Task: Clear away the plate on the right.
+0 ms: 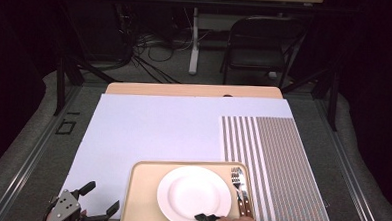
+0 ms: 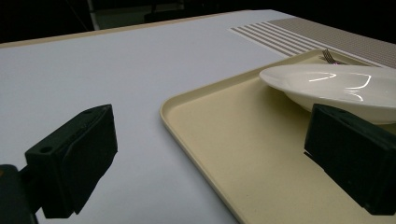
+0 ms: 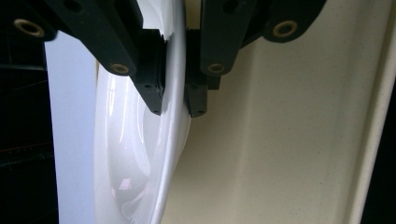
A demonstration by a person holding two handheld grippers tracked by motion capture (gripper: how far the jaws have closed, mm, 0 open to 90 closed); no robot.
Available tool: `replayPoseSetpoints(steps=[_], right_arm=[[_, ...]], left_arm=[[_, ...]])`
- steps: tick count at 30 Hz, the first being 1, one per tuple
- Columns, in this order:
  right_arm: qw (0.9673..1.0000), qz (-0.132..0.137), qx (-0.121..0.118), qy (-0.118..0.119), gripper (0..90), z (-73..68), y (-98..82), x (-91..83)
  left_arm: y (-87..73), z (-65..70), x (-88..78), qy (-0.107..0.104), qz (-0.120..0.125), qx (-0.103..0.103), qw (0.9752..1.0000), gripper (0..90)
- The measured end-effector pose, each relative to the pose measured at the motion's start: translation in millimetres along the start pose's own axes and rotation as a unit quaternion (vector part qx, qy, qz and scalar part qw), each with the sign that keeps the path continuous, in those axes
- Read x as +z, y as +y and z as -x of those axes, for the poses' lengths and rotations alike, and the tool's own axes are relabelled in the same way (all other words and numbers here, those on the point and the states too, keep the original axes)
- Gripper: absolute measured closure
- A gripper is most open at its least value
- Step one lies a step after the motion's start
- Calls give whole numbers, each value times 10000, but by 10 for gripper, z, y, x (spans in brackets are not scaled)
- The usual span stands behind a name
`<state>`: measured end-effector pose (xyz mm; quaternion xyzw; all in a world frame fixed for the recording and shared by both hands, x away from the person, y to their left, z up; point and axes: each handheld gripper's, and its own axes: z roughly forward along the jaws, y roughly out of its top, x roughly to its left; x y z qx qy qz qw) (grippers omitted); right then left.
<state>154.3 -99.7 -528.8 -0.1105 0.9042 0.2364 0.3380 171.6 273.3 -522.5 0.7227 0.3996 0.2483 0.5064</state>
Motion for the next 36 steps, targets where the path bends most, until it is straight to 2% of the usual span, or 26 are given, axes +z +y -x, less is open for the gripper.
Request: replayPoseSetpoints(steps=[11, 20, 24, 29, 30, 34, 36], right_arm=[[10000, -48, -18, 41, 823, -16, 24, 38], [9997, -92, -219, 48, 824, -82, 56, 70], [9997, -57, -231, 52, 816, -99, 58, 81], [9993, -120, -248, 269, 793, -119, 42, 116], [9992, -189, -215, 293, 788, -132, 35, 113], [9993, -106, -142, 343, 775, -134, -4, 127], [9992, -120, 8, 385, 764, -122, -18, 123]], left_arm=[[-1, 1, -4, -3, -1, 3, 10000, 29], [-1, -2, -11, -3, -3, 2, 10000, 29], [-1, 4, -3, -6, 4, 19, 10000, 29], [-2, 3, -8, -6, -8, 5, 10000, 30], [-2, 4, -7, -3, -1, 10, 10000, 29], [-3, 10, 5, -15, 10, -13, 10000, 29], [-2, 13, 6, -12, 2, 4, 10000, 29]])
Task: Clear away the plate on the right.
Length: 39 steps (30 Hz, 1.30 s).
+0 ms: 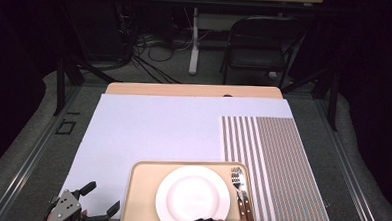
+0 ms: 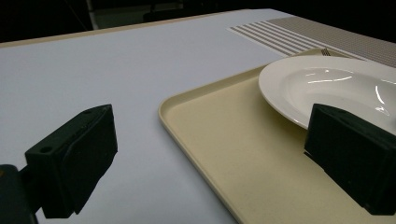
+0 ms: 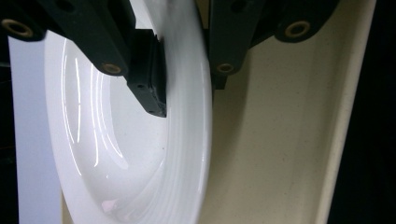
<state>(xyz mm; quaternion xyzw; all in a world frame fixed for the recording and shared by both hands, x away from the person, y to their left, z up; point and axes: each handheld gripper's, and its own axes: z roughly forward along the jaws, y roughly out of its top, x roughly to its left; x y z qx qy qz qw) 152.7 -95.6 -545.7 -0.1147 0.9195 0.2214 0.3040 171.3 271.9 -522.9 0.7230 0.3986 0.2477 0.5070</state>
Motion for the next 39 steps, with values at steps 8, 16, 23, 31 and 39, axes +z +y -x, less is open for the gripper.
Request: replayPoseSetpoints(steps=[8, 16, 23, 31, 39], right_arm=[[9994, -6, 260, 236, 681, 32, -76, 21], [9990, 83, 355, 274, 493, 88, -84, 11], [9978, 88, 571, 314, 396, 98, -102, -14], [9950, 150, 839, 518, 307, 174, -112, -20], [9949, 199, 872, 458, 266, 177, -111, -32]], left_arm=[[-2, -7, 0, 0, -5, -7, 10000, 29], [-2, -4, -1, 0, -6, -9, 10000, 30], [0, 1, 1, -1, -13, 13, 10000, 29], [-1, -2, 1, 0, -13, 2, 10000, 29], [-2, -1, 1, 0, -11, -16, 10000, 29]])
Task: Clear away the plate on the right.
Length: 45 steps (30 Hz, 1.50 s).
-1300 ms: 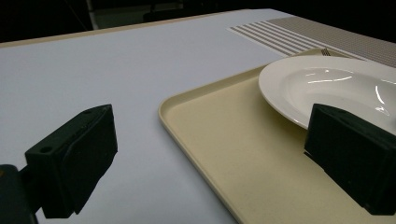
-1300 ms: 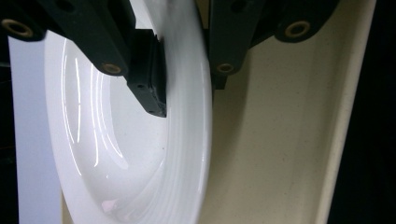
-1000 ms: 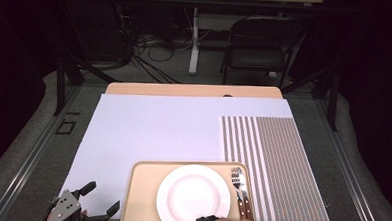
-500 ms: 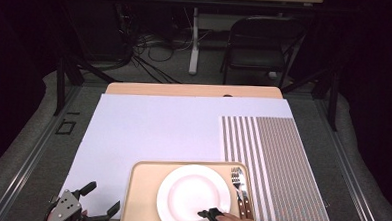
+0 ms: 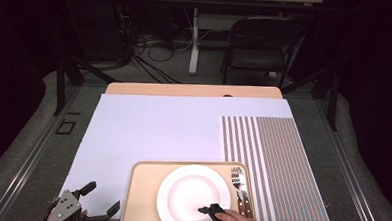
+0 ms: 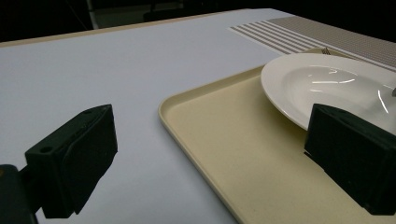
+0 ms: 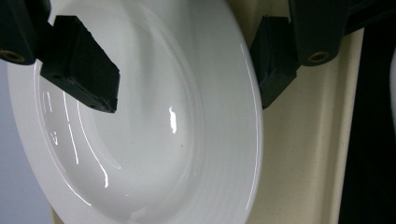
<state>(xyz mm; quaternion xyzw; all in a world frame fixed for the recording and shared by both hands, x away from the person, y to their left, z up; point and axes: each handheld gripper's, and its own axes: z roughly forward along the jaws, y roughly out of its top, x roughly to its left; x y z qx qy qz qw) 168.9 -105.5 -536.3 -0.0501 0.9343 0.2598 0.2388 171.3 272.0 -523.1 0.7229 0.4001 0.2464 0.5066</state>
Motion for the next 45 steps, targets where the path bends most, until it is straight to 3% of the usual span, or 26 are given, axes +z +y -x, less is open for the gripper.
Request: replayPoseSetpoints(steps=[9, 20, 26, 29, 35, 39, 45], right_arm=[[9998, 187, 60, -29, 196, 12, 6, -71], [9966, 467, 659, 182, 125, 95, -17, -193], [9908, 745, 1109, 221, 54, 191, -60, -287], [9903, 798, 1128, 171, 23, 226, -94, -326], [9855, 872, 1457, 5, 21, 305, -182, -391], [9800, 947, 1751, -17, 7, 346, -241, -437], [9743, 1021, 1991, -258, 0, 402, -333, -494]], left_arm=[[1, -3, -1, 9, -9, 32, 10000, 29], [0, 1, 1, -5, -5, 14, 10000, 29], [0, 3, 4, -12, -12, 16, 10000, 29], [0, 3, 4, -14, -12, 16, 10000, 30], [1, 2, 5, -13, -21, 19, 10000, 29], [0, 3, 6, -15, -19, 12, 10000, 30], [-1, 3, 5, -13, -9, 6, 10000, 29]])
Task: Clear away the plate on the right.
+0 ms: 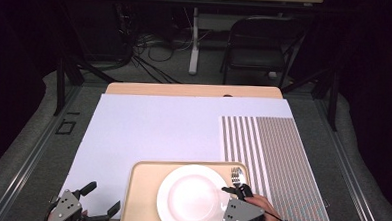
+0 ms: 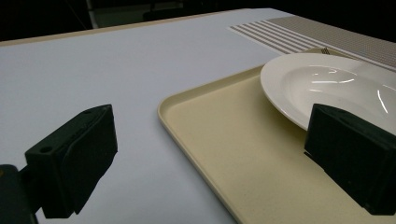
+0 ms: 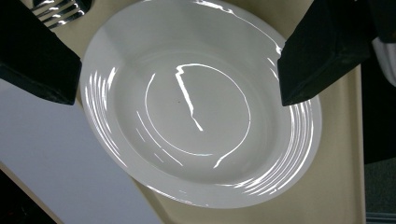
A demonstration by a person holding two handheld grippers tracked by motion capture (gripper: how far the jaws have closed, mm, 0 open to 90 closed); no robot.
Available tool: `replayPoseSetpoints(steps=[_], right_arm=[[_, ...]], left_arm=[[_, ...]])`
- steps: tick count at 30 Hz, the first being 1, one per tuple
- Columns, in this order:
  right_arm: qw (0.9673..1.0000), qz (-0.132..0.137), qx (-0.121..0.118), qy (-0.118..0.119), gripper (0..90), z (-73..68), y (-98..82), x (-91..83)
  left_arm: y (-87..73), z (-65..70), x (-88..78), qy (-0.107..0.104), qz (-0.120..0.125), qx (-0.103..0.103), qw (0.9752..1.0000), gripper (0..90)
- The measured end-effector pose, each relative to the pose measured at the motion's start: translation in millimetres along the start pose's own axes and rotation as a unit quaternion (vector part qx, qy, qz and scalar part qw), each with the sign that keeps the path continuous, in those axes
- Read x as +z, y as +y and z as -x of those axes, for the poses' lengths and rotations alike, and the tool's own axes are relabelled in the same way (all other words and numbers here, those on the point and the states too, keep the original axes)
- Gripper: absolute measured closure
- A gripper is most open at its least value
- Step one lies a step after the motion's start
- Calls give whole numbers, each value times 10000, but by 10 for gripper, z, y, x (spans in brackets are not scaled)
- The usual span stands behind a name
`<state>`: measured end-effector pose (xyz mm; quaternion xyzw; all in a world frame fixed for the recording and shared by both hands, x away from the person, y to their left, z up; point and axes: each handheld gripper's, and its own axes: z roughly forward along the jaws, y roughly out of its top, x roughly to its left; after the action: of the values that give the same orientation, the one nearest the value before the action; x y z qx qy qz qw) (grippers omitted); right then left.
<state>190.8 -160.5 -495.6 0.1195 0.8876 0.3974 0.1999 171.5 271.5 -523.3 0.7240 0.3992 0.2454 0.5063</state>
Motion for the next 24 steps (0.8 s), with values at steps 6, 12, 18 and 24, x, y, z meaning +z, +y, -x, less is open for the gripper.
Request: replayPoseSetpoints(steps=[6, 12, 18, 24], right_arm=[[9985, 217, 447, -249, 0, 109, -62, -99], [9957, 302, 691, -534, 0, 209, -157, -216], [9912, 346, 943, -858, 0, 304, -279, -345], [9860, 320, 1156, -1156, 0, 398, -421, -448]], left_arm=[[0, -1, 0, 5, 0, 15, 10000, 29], [-1, -3, -2, 8, 8, -3, 10000, 29], [1, 1, -2, 5, 6, 3, 10000, 30], [0, 1, -5, 12, 25, -21, 10000, 29]])
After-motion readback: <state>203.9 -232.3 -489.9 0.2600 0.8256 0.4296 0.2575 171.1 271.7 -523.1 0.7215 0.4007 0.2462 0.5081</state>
